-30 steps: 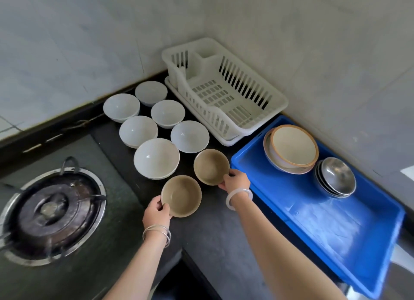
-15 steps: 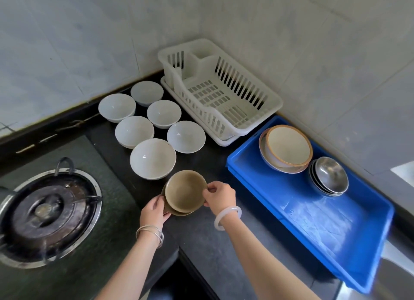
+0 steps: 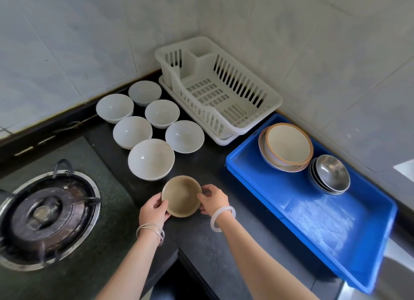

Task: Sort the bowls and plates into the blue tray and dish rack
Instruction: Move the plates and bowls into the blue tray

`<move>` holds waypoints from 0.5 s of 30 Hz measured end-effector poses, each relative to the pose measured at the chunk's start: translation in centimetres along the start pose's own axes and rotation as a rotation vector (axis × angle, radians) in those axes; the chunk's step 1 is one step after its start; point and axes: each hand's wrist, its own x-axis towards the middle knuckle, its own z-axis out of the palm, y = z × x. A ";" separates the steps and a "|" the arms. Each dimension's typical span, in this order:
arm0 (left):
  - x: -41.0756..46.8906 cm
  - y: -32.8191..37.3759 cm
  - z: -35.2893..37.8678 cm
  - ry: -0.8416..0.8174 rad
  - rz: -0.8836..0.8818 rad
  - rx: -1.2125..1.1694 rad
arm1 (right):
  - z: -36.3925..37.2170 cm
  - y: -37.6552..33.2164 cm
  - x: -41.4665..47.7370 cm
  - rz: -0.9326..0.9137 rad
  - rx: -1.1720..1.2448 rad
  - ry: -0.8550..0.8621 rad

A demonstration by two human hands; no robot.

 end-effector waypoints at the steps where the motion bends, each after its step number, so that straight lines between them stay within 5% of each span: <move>1: -0.1 0.2 0.1 -0.009 0.004 0.007 | -0.1 0.0 0.0 0.028 0.054 -0.050; 15: -6.1 6.5 12.1 -0.481 0.121 0.069 | -12.4 3.5 -4.4 -0.132 0.566 0.374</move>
